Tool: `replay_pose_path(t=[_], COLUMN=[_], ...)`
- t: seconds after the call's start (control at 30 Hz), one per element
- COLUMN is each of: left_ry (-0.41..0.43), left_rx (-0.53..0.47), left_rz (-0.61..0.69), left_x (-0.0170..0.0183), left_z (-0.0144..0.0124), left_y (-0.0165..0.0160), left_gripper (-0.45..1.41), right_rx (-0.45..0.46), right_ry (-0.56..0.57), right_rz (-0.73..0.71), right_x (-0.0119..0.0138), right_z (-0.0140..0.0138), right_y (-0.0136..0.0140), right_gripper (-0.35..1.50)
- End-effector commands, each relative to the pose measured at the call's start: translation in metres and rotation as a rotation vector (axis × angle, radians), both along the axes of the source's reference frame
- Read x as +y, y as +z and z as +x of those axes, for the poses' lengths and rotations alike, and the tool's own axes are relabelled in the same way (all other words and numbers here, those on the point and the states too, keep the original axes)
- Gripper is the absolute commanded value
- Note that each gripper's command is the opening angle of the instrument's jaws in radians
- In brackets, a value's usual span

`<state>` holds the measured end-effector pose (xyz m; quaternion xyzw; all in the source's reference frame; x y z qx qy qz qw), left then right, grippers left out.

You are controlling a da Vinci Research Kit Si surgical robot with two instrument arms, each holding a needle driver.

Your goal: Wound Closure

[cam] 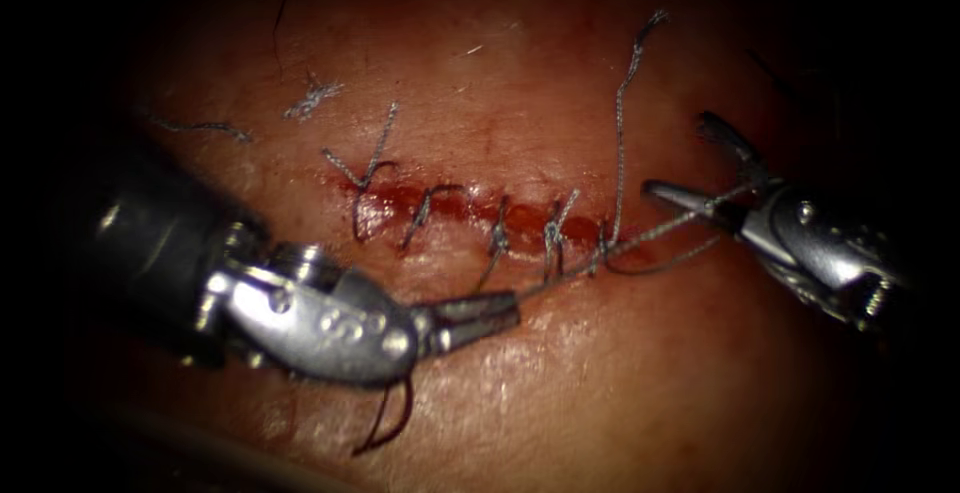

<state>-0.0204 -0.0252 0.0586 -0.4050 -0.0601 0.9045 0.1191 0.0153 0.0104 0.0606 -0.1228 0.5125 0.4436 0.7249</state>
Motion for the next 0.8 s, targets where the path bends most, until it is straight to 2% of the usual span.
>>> replay_pose_path(t=[0.03,0.33,0.43,0.57,0.8], left_ry=[0.003,0.017,0.016,0.018,0.021], left_rx=[0.004,0.007,0.006,0.004,0.005], left_rz=[0.002,0.012,0.013,0.013,0.015], left_x=[-0.0007,-0.0004,0.0002,0.0003,0.0001], left_z=[-0.0003,-0.0015,-0.0017,-0.0017,-0.0016], left_y=[0.0010,0.0027,0.0030,0.0029,0.0027], left_gripper=[-0.45,-0.45,-0.45,-0.45,-0.45], right_rx=[0.005,-0.038,-0.061,-0.008,0.007], right_ry=[0.000,0.070,0.091,0.096,0.131], right_rz=[-0.002,0.000,0.093,0.223,0.328], right_x=[0.0002,0.0029,0.0043,0.0053,0.0060], right_z=[0.0009,0.0020,0.0026,0.0040,0.0045], right_y=[0.0008,0.0047,0.0070,0.0112,0.0153], right_gripper=[1.09,1.08,1.13,1.23,1.28])
